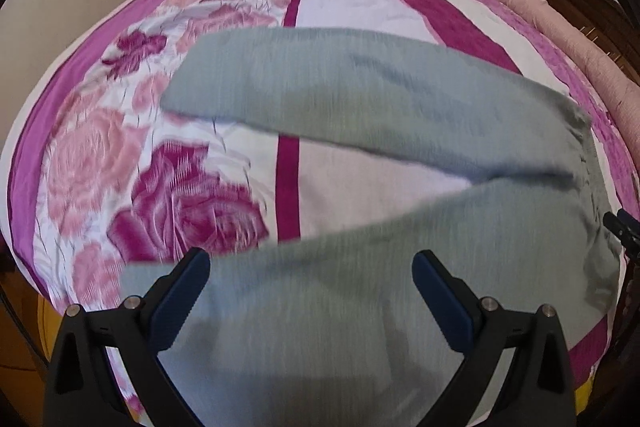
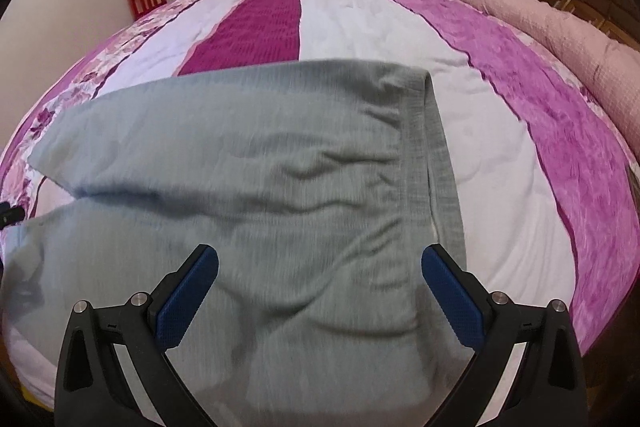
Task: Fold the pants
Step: 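Lower both open grippers toward the pants leg cuff and waistband edge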
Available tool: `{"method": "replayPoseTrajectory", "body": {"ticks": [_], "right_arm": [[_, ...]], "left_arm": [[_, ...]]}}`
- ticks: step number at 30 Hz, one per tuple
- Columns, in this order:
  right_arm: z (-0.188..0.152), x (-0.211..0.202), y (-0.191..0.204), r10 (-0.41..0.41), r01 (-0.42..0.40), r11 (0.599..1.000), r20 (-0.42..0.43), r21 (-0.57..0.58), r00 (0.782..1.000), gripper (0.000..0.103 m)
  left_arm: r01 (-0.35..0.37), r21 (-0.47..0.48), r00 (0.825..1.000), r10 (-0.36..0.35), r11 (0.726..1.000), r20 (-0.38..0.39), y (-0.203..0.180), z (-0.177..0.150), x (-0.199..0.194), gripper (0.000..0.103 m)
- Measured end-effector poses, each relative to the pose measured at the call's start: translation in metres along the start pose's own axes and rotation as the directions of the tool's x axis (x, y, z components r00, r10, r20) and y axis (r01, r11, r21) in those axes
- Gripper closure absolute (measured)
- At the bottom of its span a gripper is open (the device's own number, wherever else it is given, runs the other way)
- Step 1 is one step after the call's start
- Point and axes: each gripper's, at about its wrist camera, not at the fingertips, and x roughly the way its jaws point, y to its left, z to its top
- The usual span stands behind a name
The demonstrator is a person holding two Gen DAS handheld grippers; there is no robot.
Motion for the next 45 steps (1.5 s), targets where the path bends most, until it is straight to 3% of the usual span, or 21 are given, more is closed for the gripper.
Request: {"method": "replayPoseTrajectory", "body": {"ticks": [16,29,38,45], "right_arm": [[0.058,0.038,0.011,0.016,-0.015,0.995,0.008,-0.103,1.0,0.0],[0.108,0.078,-0.025,-0.029,0.029,0.999,-0.004,-0.036,1.0,0.0],[0.133,0.111,-0.044,-0.056,0.056,0.998,-0.004,-0.036,0.998,0.0],[0.137,0.143,-0.048,-0.062,0.06,0.997,-0.039,-0.053,0.997,0.0]], "left_arm": [[-0.003,0.014,1.0,0.002,1.0,0.02,0.012,0.095,0.03,0.0],[-0.038,-0.064,0.999,0.038,0.997,-0.005,0.06,0.152,0.075,0.0],[-0.078,-0.109,0.997,0.077,0.991,-0.017,0.092,0.179,0.114,0.0],[-0.081,-0.126,0.997,0.077,0.989,-0.031,0.101,0.18,0.135,0.0]]}}
